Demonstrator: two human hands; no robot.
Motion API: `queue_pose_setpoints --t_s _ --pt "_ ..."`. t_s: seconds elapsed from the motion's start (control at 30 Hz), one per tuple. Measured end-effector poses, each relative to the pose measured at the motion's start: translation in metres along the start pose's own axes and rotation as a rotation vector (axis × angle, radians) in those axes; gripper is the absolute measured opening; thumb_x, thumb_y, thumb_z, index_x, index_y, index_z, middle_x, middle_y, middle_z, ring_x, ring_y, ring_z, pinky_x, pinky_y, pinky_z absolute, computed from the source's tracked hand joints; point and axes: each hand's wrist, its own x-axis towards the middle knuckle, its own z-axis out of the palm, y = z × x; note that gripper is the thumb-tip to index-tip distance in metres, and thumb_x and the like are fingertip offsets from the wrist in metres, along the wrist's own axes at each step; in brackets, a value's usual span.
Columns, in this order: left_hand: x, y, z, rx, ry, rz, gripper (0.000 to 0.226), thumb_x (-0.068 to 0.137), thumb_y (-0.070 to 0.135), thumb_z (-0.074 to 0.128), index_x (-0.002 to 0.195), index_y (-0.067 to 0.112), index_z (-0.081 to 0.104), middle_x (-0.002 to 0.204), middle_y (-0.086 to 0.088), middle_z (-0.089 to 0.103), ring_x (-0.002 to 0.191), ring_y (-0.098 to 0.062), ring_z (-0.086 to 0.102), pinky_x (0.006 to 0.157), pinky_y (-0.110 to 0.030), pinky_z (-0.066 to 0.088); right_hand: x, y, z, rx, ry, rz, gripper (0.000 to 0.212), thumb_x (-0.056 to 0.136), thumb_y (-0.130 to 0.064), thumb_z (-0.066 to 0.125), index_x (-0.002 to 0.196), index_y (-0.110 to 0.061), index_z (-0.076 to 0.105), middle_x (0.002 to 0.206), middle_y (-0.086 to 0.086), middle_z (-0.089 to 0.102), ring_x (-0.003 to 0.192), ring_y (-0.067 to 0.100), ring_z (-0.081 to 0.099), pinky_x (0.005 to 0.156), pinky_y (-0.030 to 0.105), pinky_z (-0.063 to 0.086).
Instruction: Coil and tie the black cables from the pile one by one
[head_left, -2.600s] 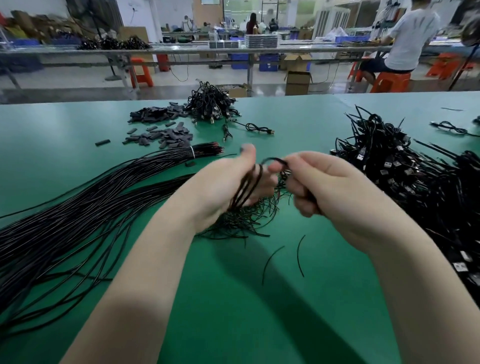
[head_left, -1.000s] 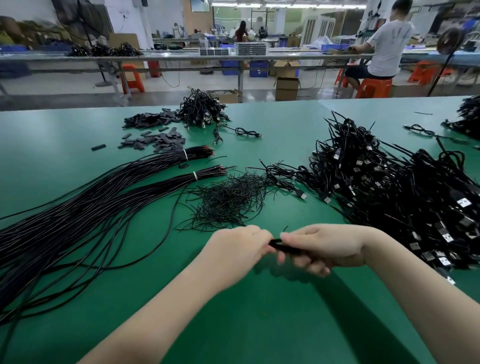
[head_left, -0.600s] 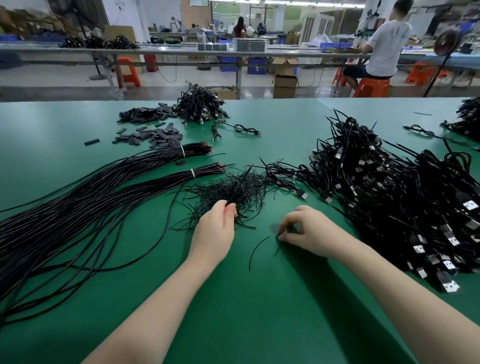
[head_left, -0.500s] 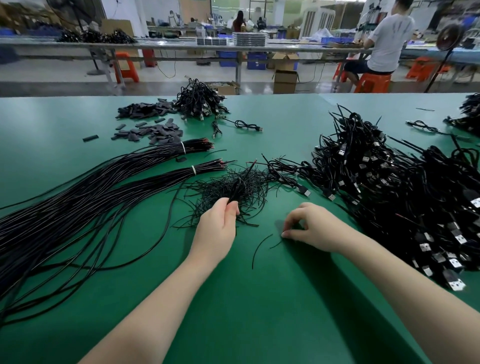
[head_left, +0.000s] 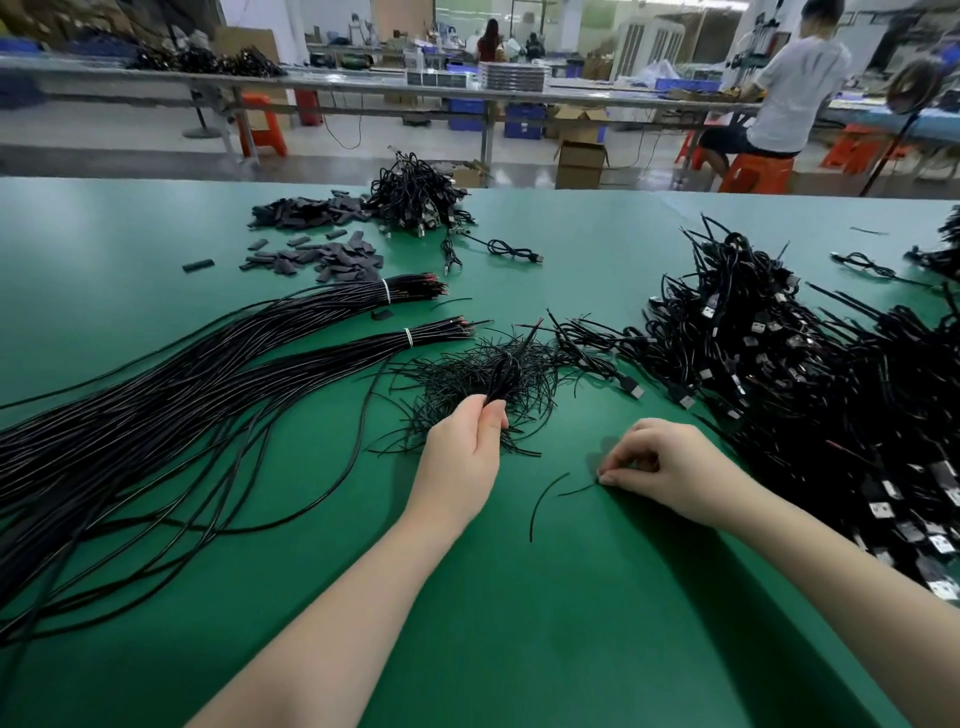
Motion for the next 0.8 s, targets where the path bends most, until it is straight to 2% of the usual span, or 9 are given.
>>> queue_pose_setpoints --t_s 0.17,0.27,0.33,0.4,0.43,0.5,0.57,0.67,0.8 --pt "0.0 0.0 -0.001 -0.008 0.008 -0.008 0.031 0.103 0.036 0.034 0.075 0.028 0.047 0.052 0.011 0.034 0.044 -0.007 0.024 0.045 -0.023 0.024 -0.002 -0.006 -0.008 -0.093 -0.034 -0.028 0.007 0.082 -0.028 0.076 0.089 -0.027 0.077 0.085 -0.01 0.063 0.076 0.008 0.058 0.074 0.015 0.045" --pt "-0.002 0.001 -0.002 0.013 0.005 0.002 0.032 0.103 0.035 0.035 0.076 0.024 0.047 0.048 0.012 0.032 0.042 -0.007 0.025 0.044 -0.022 0.023 -0.005 -0.017 -0.012 -0.292 -0.039 -0.006 0.011 0.09 -0.032 0.065 0.095 -0.026 0.073 0.095 -0.01 0.057 0.08 0.011 0.057 0.078 0.03 0.05" --pt "-0.002 0.001 -0.001 0.043 -0.004 0.017 0.034 0.103 0.035 0.037 0.077 0.017 0.049 0.049 0.012 0.033 0.043 -0.007 0.026 0.045 -0.022 0.023 -0.006 -0.031 -0.016 -0.436 0.113 -0.061 0.013 0.093 -0.028 0.061 0.095 -0.021 0.071 0.098 -0.004 0.059 0.084 0.019 0.06 0.072 0.034 0.051" --pt "-0.002 0.002 -0.001 0.082 -0.009 0.038 0.038 0.102 0.036 0.038 0.079 0.008 0.05 0.051 0.011 0.034 0.044 -0.008 0.028 0.046 -0.023 0.022 -0.004 -0.049 -0.02 -0.554 0.315 -0.234 0.005 0.087 -0.015 0.068 0.088 -0.012 0.072 0.088 0.006 0.063 0.079 0.03 0.063 0.064 0.038 0.052" --pt "-0.003 0.003 0.0 0.106 -0.014 0.055 0.039 0.102 0.036 0.039 0.078 0.007 0.048 0.053 0.01 0.035 0.046 -0.008 0.029 0.047 -0.025 0.021 -0.004 -0.059 -0.02 -0.611 0.396 -0.315 0.004 0.08 -0.01 0.074 0.083 -0.01 0.071 0.082 0.007 0.063 0.073 0.032 0.063 0.06 0.039 0.053" --pt "-0.004 0.005 0.0 0.15 -0.041 0.093 0.04 0.102 0.037 0.038 0.073 0.01 0.043 0.058 0.006 0.039 0.05 -0.01 0.03 0.048 -0.03 0.023 -0.001 -0.078 -0.017 -0.739 0.447 -0.405 0.011 0.073 -0.007 0.077 0.079 -0.012 0.069 0.078 0.006 0.062 0.069 0.029 0.062 0.059 0.037 0.052" --pt "-0.006 0.006 0.0 0.174 -0.072 0.111 0.039 0.102 0.039 0.038 0.073 0.014 0.041 0.06 0.005 0.041 0.052 -0.013 0.033 0.05 -0.033 0.025 0.002 -0.09 -0.015 -0.817 0.448 -0.47 0.01 0.076 -0.005 0.064 0.077 -0.013 0.067 0.077 0.004 0.061 0.068 0.026 0.061 0.06 0.035 0.051" --pt "-0.008 0.008 0.0 0.209 -0.084 0.105 0.039 0.102 0.04 0.038 0.069 0.021 0.035 0.059 0.005 0.038 0.051 -0.012 0.033 0.049 -0.034 0.023 0.002 -0.102 -0.018 -0.902 0.411 -0.513 0.033 0.074 -0.005 0.034 0.075 -0.015 0.065 0.075 0.002 0.06 0.067 0.023 0.06 0.059 0.031 0.048" --pt "-0.005 0.011 0.003 0.315 -0.084 0.094 0.036 0.102 0.039 0.038 0.073 0.018 0.035 0.063 0.002 0.039 0.057 -0.023 0.039 0.051 -0.036 0.031 0.006 -0.103 -0.019 -0.955 0.389 -0.58 0.031 0.075 -0.007 0.036 0.075 -0.018 0.066 0.075 -0.001 0.06 0.066 0.02 0.06 0.059 0.03 0.049"
